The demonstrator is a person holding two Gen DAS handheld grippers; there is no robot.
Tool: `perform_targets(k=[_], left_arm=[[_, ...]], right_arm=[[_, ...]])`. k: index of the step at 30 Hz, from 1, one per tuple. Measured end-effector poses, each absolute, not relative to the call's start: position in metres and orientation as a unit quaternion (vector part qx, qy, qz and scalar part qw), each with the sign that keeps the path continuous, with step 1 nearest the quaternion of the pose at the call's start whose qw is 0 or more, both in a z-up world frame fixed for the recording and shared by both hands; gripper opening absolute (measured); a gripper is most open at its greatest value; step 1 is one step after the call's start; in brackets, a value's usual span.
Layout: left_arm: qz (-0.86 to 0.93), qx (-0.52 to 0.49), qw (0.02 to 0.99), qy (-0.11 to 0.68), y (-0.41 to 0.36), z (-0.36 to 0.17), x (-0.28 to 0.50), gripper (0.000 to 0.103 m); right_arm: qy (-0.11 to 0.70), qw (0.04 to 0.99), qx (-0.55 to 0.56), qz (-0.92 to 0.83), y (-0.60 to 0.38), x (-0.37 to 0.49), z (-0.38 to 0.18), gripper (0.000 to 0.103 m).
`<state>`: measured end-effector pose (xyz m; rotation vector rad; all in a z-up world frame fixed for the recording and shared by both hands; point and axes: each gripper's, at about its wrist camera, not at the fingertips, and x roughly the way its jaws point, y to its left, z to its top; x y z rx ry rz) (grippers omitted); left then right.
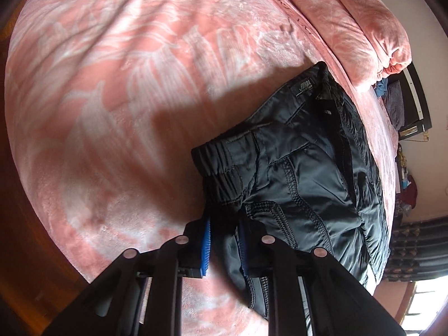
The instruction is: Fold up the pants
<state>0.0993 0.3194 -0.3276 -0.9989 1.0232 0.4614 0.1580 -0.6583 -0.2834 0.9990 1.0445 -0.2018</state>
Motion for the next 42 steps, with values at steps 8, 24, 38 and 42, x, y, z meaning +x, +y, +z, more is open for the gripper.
perform_targets(k=[8,24,38,42], left_arm=[[0.243,-0.392,0.741,0.487,0.333,-0.303,0.093,0.086],[0.024,-0.276,0.793,0.543,0.368,-0.254,0.354,0.099],[-0.058,-0.246,0.758,0.601,0.380,-0.330,0.441,0.057],[-0.059,-0.284,0.756,0.587,0.389,-0.334,0.445,0.077]], right_arm=[[0.468,0.807,0.336,-0.131,-0.654,0.146,-0.224,0.058],[0.555,0.798,0.236,-0.018,-0.591,0.254,-0.215,0.089],[0.561,0.787,0.237,0.095,-0.570,0.495,-0.219,0.090],[0.570,0.788,0.214,0.092,-0.579,0.574,-0.229,0.090]])
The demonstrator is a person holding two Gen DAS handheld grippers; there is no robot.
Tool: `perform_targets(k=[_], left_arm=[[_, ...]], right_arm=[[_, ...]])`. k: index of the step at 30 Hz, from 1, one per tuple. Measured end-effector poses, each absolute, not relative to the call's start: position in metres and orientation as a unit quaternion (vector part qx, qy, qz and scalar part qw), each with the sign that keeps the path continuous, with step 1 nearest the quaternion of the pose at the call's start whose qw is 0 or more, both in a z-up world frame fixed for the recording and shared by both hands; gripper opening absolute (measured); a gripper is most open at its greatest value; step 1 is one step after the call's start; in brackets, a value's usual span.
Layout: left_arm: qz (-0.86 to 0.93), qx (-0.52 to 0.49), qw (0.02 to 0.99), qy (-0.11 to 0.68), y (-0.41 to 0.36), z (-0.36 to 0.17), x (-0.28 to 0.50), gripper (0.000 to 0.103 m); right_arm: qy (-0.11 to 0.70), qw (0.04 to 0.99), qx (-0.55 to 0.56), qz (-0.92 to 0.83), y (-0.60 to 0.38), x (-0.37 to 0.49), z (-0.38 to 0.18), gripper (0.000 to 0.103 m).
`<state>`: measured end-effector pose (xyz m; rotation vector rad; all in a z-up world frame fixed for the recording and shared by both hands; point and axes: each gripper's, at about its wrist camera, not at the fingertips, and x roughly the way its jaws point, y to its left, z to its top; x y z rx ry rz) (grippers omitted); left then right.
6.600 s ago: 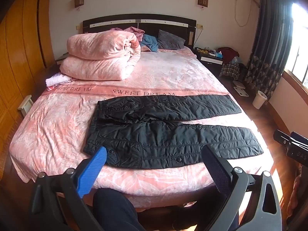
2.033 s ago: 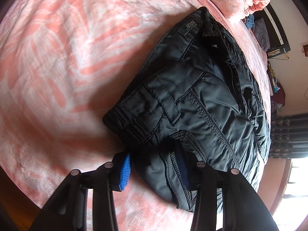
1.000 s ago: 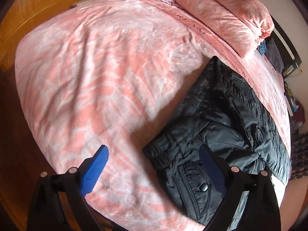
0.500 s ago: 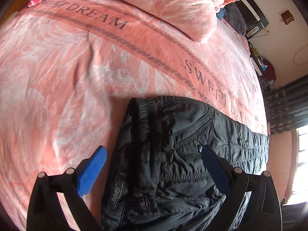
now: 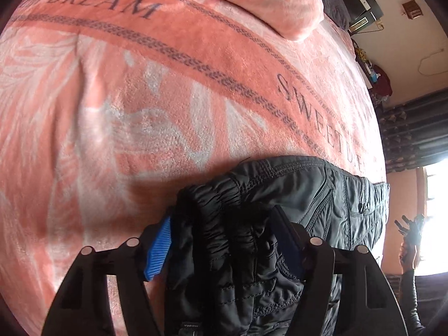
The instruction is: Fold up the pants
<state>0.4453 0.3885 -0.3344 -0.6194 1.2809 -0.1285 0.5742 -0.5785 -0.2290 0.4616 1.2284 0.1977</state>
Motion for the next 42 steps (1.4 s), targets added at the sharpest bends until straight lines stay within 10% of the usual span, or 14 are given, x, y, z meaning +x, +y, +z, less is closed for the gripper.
perform_targets(k=[7,14,17,19,42], left_arm=[[-0.049,-0.232,0.777,0.583,0.365,-0.336,0.450,0.088],[-0.010,-0.231,0.780,0.582,0.378,-0.334,0.447,0.049],[0.002,-0.226,0.786,0.575,0.371,-0.330,0.448,0.029],[0.020,-0.213,0.796,0.566,0.368,-0.325,0.449,0.015],[-0.016,-0.220,0.881,0.418,0.346,-0.157,0.307,0.013]], right_arm=[[0.585,0.791,0.171,0.056,-0.592,0.675,-0.267,0.090],[0.597,0.780,0.167,0.077,-0.589,0.728,-0.301,0.090],[0.615,0.769,0.153,0.086,-0.587,0.728,-0.310,0.058],[0.607,0.769,0.173,0.099,-0.595,0.722,-0.303,0.012],[0.469,0.863,0.177,0.064,-0.651,0.442,-0.110,0.006]])
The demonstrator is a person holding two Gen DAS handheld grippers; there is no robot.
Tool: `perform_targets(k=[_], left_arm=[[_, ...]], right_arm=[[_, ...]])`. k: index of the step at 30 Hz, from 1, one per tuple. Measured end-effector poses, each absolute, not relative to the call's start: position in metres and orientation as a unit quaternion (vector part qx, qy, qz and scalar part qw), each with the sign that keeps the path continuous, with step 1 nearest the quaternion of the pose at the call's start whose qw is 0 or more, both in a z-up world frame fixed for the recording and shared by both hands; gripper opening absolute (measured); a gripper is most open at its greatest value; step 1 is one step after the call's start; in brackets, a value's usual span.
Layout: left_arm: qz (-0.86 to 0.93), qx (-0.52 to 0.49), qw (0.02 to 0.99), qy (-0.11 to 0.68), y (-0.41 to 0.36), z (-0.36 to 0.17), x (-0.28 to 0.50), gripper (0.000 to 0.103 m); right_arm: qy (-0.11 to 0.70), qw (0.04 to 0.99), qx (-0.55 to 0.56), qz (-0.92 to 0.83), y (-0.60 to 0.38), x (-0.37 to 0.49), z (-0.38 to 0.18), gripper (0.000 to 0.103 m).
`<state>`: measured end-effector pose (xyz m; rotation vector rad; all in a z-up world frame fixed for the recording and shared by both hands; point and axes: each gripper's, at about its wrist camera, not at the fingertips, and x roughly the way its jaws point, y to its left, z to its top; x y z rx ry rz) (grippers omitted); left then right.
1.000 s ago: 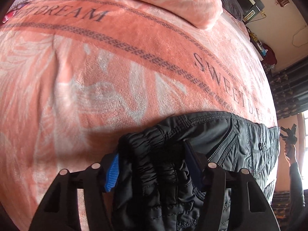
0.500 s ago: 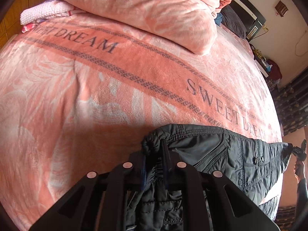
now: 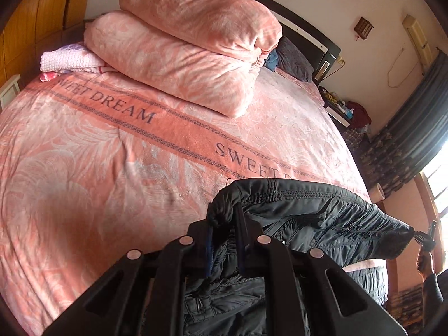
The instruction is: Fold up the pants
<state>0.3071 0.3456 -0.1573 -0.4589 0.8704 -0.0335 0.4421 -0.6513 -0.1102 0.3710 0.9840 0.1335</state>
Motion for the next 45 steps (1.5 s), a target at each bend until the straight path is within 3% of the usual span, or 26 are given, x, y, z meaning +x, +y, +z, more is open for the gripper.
perform_targets(k=[10,20,24,29,31,33,35,37,41,43,45], left_arm=[[-0.017,-0.238,0.881,0.408,0.342,-0.155,0.227,0.013],[-0.006,-0.259,0.867,0.425,0.342,-0.188,0.165,0.014],[-0.003,-0.259,0.860,0.440,0.338,-0.209,0.142,0.016],[0.015,-0.233,0.846,0.480,0.326,-0.242,0.120,0.021],[0.041,-0.208,0.835,0.508,0.322,-0.259,0.112,0.028],[0.081,-0.202,0.817,0.533,0.328,-0.274,0.102,0.031],[0.133,-0.216,0.805,0.537,0.343,-0.281,0.088,0.039],[0.154,-0.247,0.800,0.525,0.356,-0.282,0.072,0.054],[0.134,-0.305,0.810,0.483,0.360,-0.271,0.056,0.064],[0.111,-0.323,0.817,0.465,0.353,-0.265,0.060,0.079],[0.103,-0.324,0.818,0.464,0.344,-0.265,0.073,0.085]], right_arm=[[0.448,0.868,0.210,0.040,-0.660,0.312,-0.121,0.006],[0.445,0.872,0.203,0.023,-0.653,0.231,-0.137,0.008],[0.456,0.868,0.197,0.013,-0.646,0.204,-0.152,0.012],[0.489,0.854,0.178,0.003,-0.630,0.177,-0.183,0.028],[0.496,0.847,0.189,-0.003,-0.629,0.167,-0.194,0.046],[0.499,0.839,0.217,-0.014,-0.633,0.155,-0.203,0.057],[0.498,0.831,0.248,-0.011,-0.638,0.143,-0.210,0.059],[0.496,0.824,0.274,-0.006,-0.640,0.135,-0.215,0.060],[0.478,0.800,0.362,0.004,-0.651,0.123,-0.224,0.064],[0.462,0.788,0.407,0.009,-0.656,0.119,-0.228,0.066],[0.447,0.774,0.448,0.011,-0.661,0.117,-0.234,0.066]])
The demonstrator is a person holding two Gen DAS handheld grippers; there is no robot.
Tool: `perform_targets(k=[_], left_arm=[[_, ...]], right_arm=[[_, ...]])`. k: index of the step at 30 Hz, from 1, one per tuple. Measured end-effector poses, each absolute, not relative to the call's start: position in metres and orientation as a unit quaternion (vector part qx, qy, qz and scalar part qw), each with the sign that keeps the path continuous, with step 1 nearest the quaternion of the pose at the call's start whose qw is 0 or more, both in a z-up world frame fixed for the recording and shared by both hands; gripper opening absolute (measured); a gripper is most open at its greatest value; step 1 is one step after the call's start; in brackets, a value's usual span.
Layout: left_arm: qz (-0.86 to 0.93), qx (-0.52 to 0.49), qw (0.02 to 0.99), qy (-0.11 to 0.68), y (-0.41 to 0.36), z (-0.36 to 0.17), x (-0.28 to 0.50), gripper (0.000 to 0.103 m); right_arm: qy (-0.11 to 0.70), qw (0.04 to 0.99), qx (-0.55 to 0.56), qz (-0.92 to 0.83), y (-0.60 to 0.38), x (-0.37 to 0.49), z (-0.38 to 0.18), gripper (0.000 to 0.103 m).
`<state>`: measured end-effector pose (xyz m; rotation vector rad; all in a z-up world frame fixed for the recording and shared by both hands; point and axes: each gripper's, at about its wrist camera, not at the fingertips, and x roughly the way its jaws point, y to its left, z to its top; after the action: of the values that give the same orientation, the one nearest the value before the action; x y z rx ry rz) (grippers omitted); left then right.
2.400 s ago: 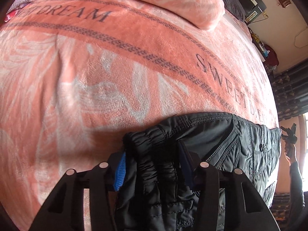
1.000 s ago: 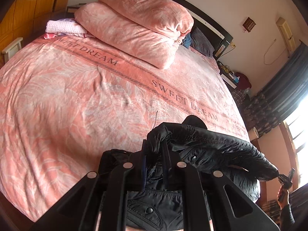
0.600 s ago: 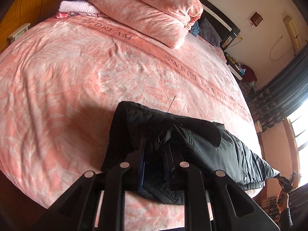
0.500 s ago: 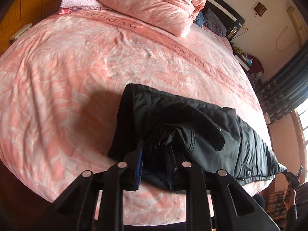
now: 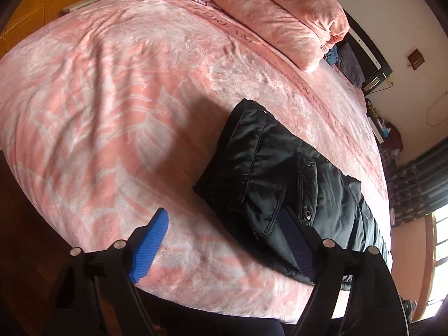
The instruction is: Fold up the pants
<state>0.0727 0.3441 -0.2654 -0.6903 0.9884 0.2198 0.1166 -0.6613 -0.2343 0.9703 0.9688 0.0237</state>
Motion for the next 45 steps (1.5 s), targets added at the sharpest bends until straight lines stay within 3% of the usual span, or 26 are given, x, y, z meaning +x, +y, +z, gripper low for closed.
perform_targets(k=[5,6,7,9,13,18,19,21,40,45], left_arm=[[0.112,-0.327,0.791,0.504,0.333,-0.293,0.106,0.083],[0.109,-0.333,0.790,0.503,0.331,-0.295,0.109,0.076],[0.104,-0.336,0.788,0.506,0.331,-0.298,0.112,0.060],[0.094,-0.329,0.782,0.520,0.325,-0.302,0.119,0.039],[0.117,-0.290,0.795,0.519,0.315,-0.294,0.126,0.024],[0.129,-0.302,0.798,0.505,0.324,-0.283,0.126,0.020],[0.130,-0.302,0.796,0.508,0.324,-0.284,0.126,0.020],[0.137,-0.304,0.793,0.510,0.327,-0.284,0.125,0.018],[0.153,-0.300,0.786,0.518,0.331,-0.298,0.123,0.018],[0.153,-0.238,0.809,0.515,0.317,-0.281,0.120,0.027]], right_arm=[[0.418,0.747,0.516,-0.002,-0.673,0.112,-0.245,0.067],[0.409,0.743,0.530,-0.004,-0.677,0.110,-0.246,0.067],[0.401,0.738,0.543,-0.004,-0.681,0.109,-0.249,0.067],[0.391,0.731,0.559,-0.004,-0.685,0.110,-0.251,0.067],[0.402,0.725,0.559,-0.001,-0.682,0.120,-0.261,0.067],[0.405,0.723,0.559,-0.015,-0.683,0.139,-0.272,0.063],[0.410,0.722,0.557,-0.016,-0.683,0.144,-0.274,0.041],[0.430,0.726,0.535,-0.026,-0.681,0.149,-0.275,0.006],[0.444,0.736,0.508,-0.060,-0.674,0.135,-0.296,0.007],[0.419,0.743,0.513,-0.090,-0.690,0.115,-0.275,0.028]])
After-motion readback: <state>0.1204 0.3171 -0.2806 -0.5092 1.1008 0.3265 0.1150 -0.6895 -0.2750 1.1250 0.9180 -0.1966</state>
